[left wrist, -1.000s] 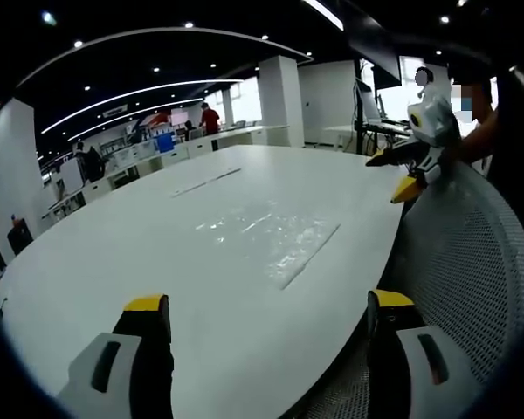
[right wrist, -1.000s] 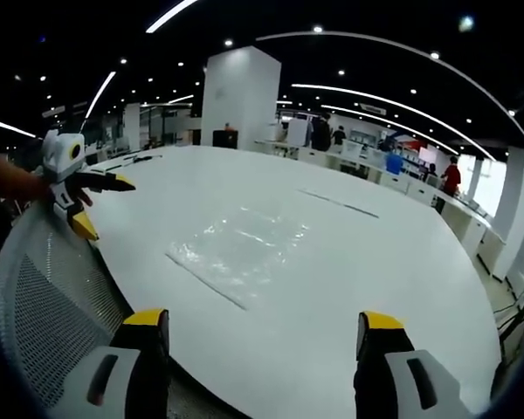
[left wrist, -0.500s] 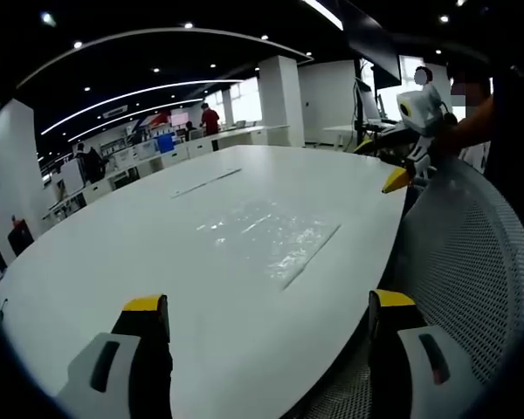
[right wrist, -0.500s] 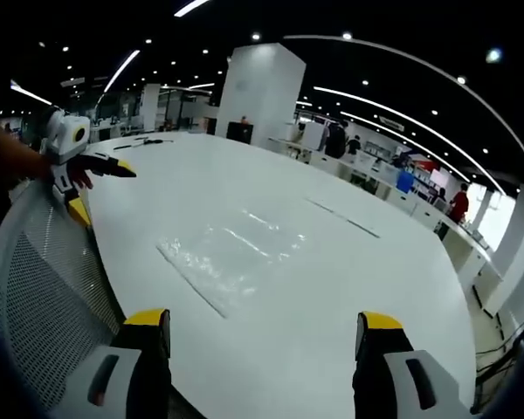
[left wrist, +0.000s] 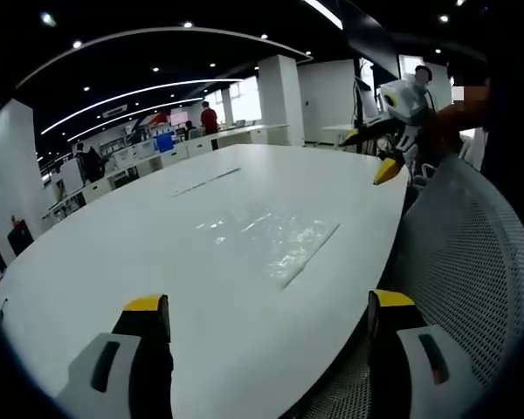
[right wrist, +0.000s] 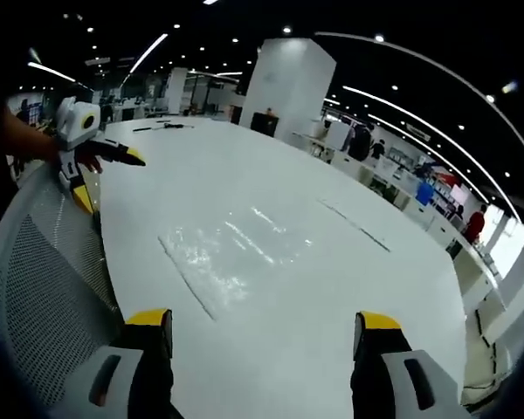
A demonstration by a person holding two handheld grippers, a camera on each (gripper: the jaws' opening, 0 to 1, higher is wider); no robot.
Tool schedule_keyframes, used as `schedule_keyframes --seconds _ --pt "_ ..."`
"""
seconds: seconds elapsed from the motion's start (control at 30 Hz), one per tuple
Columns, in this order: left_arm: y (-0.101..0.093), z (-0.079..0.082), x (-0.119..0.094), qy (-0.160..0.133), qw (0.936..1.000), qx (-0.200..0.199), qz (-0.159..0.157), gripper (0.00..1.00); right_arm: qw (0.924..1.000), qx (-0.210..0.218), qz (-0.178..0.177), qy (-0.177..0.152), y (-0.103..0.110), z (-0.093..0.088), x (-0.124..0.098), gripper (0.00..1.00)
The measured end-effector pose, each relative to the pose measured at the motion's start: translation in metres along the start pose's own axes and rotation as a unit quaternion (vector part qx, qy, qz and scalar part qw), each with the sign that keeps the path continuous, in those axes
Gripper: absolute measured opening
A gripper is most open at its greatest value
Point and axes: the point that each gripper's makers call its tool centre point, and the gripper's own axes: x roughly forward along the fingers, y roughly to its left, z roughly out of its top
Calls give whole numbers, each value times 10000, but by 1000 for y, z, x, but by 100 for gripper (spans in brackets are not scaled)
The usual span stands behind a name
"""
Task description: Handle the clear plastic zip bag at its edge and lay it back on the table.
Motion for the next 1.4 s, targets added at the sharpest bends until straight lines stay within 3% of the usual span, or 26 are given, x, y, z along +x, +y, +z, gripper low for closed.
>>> schedule_keyframes --seconds 0.33,0.67,0.87,1.4 --pt "0 -1 0 17 10000 5 -9 93 9993 -354 134 81 -6 2 5 86" --pt "-1 -1 0 19 10000 -32 -17 93 9963 -677 390 348 -7 -7 15 85" --pt "-3 -1 0 70 10000 -33 -51 93 9932 -770 670 558 -4 -15 22 76" --pt "-2 -2 0 96 9999 -51 -28 93 9745 -1382 1350 1142 6 -30 37 75"
